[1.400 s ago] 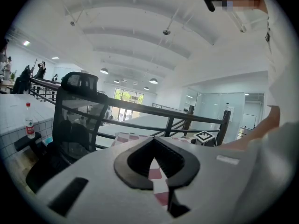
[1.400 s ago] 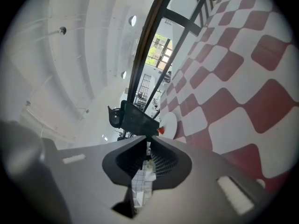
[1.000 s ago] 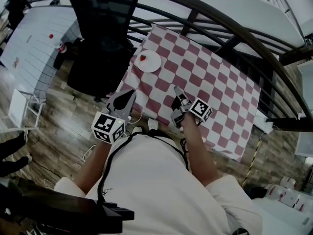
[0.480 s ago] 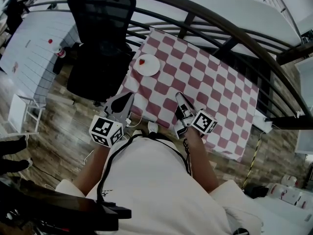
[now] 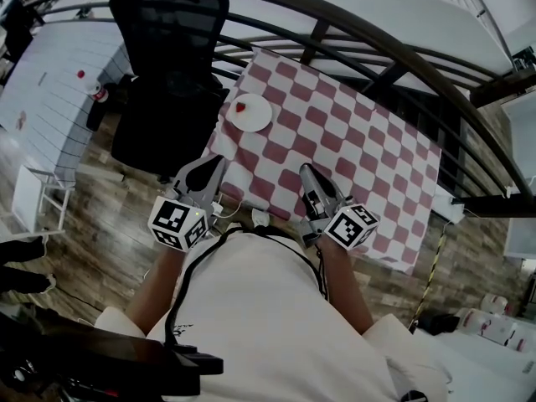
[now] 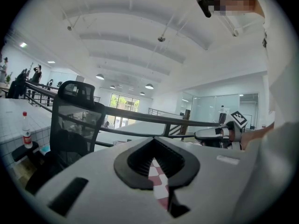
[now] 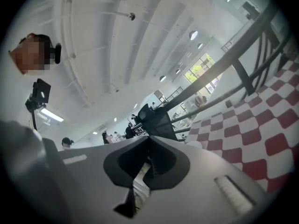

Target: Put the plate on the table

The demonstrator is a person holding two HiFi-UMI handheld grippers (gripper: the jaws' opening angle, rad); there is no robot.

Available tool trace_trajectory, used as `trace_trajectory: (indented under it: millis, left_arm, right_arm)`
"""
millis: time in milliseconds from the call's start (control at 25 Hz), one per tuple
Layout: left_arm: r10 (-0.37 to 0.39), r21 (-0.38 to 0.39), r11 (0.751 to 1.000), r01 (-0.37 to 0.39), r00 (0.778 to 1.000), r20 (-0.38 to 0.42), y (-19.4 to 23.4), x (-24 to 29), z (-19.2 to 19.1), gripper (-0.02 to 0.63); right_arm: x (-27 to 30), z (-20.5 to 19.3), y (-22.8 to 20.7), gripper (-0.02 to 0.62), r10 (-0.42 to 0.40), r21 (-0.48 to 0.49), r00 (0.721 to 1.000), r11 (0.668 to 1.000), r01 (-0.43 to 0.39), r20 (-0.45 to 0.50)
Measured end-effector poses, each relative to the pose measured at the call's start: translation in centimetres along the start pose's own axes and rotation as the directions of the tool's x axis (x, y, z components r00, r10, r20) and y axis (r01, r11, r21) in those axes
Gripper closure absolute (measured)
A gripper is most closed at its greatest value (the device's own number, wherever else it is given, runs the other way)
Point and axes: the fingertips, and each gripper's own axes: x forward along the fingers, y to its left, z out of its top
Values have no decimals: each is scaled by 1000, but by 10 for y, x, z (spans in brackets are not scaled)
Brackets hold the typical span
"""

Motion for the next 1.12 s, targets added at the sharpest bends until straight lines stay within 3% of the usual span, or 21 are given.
trace_trajectory:
  millis: [120,320,1120]
  left_arm:
    - [-1,-3,1000,1,1000,4,3,2,2,600]
    - [5,-7,1000,-5,1000,9,7,4,4,600]
    - [31,-20,999,-31,1000,-1,21,15,0,600]
  right_arm:
    - [0,-1,7,589,2,-66,1000,998,-3,-16]
    - [-3,2,30,589,70,-139,997,988,-73,-27]
    - [22,-3,16,589,62,-193,993,978,-80,-101]
